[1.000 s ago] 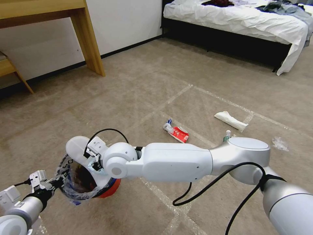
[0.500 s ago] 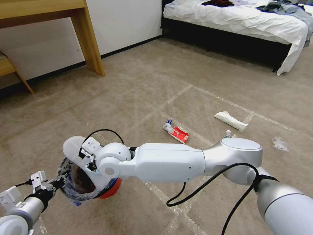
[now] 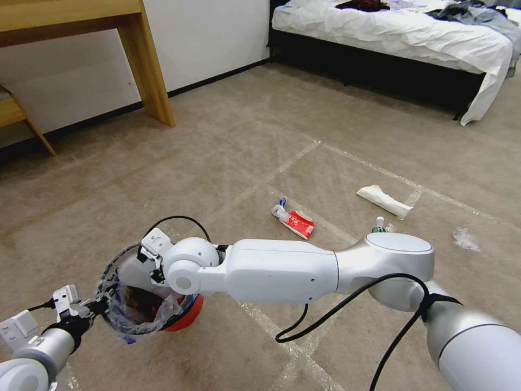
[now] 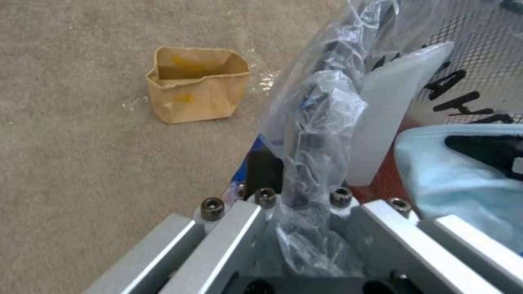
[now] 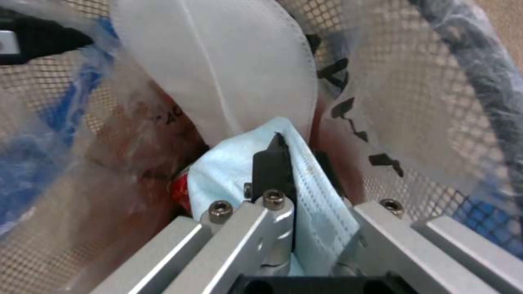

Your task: Pick up the trash bin and place the garbage on the floor into it.

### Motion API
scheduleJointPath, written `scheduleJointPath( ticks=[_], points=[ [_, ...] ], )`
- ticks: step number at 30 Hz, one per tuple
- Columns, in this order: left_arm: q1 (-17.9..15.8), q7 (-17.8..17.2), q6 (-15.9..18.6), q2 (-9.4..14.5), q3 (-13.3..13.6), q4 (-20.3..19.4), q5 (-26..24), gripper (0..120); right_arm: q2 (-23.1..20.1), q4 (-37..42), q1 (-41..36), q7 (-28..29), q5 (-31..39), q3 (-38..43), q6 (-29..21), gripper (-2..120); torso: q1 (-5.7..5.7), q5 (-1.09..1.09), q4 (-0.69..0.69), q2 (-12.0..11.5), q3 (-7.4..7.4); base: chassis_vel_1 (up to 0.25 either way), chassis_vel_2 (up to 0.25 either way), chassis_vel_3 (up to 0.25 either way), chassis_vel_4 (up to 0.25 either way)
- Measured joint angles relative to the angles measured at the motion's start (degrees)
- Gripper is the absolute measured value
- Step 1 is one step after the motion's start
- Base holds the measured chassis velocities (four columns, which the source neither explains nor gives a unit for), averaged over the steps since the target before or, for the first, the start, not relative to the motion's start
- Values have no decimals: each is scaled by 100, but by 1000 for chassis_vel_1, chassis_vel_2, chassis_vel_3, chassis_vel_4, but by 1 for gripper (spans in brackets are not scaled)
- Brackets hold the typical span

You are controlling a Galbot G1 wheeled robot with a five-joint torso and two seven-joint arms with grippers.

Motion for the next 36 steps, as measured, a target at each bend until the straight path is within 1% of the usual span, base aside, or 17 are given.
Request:
scheduleJointPath(
  ticks=[9, 11, 15, 18, 19, 21, 22, 24, 25, 26, 27, 28, 29, 31, 32, 34, 36],
  points=[
    [-14, 2, -4, 2, -5, 27, 7, 2, 16, 211, 23, 67, 34, -5, 0, 0, 0, 0, 0, 0, 0, 0, 0, 0, 0],
    [-21, 2, -5, -6, -5, 30, 9, 2, 18, 297, 51, 89, 76, -5, 0, 10, 0, 0, 0, 0, 0, 0, 0, 0, 0],
    [-28, 2, -5, -13, -1, 31, 13, 2, 21, 325, 59, 113, 88, -9, 0, 19, 0, 0, 0, 0, 0, 0, 0, 0, 0],
    [-35, 2, -5, -14, 1, 37, 15, 2, 4, 375, 85, 132, 95, -25, 0, 33, 0, 0, 0, 0, 0, 0, 0, 0, 0],
    [-35, 2, -5, -14, 1, 37, 15, 2, 4, 375, 85, 132, 95, -25, 0, 33, 0, 0, 0, 0, 0, 0, 0, 0, 0],
    [-38, 2, -5, -15, 3, 45, 16, 2, -12, 390, 93, 139, 95, -34, 0, 45, 0, 0, 0, 0, 0, 0, 0, 0, 0],
    [-38, 2, -5, -15, 3, 45, 16, 2, -12, 390, 93, 139, 95, -34, 0, 45, 0, 0, 0, 0, 0, 0, 0, 0, 0],
    [-44, 2, -5, -16, 7, 53, 17, 2, -18, 398, 94, 153, 96, -37, 0, 57, 0, 0, 0, 0, 0, 0, 0, 0, 0],
    [-44, 2, -5, -16, 7, 53, 17, 2, -18, 398, 94, 153, 96, -37, 0, 57, 0, 0, 0, 0, 0, 0, 0, 0, 0],
    [-47, 2, -5, -16, 8, 63, 18, 2, -20, 403, 94, 162, 97, -40, 0, 64, 0, 0, 0, 0, 0, 0, 0, 0, 0],
    [-47, 2, -5, -16, 8, 63, 18, 2, -20, 403, 94, 162, 97, -40, 0, 64, 0, 0, 0, 0, 0, 0, 0, 0, 0],
    [-50, 2, -6, -16, 8, 80, 20, 2, -23, 409, 95, 171, 98, -41, 0, 71, 0, 0, 0, 0, 0, 0, 0, 0, 0],
    [-50, 2, -6, -16, 8, 80, 20, 2, -23, 409, 95, 171, 98, -41, 0, 71, 0, 0, 0, 0, 0, 0, 0, 0, 0],
    [-52, 2, -11, -16, 8, 107, 26, 2, -30, 429, 108, 183, 104, -42, 0, 81, 0, 0, 0, 0, 0, 0, 0, 0, 0],
    [-52, 2, -11, -16, 8, 107, 26, 2, -30, 429, 108, 183, 104, -42, 0, 81, 0, 0, 0, 0, 0, 0, 0, 0, 0],
    [-57, 2, -13, -15, 8, 127, 31, 2, -40, 480, 137, 218, 130, -42, 0, 94, 0, 0, 0, 0, 0, 0, 0, 0, 0],
    [-65, 2, -14, -15, 8, 143, 35, 2, -48, 507, 155, 235, 144, -42, 0, 98, 0, 0, 0, 0, 0, 0, 0, 0, 0]
  ],
)
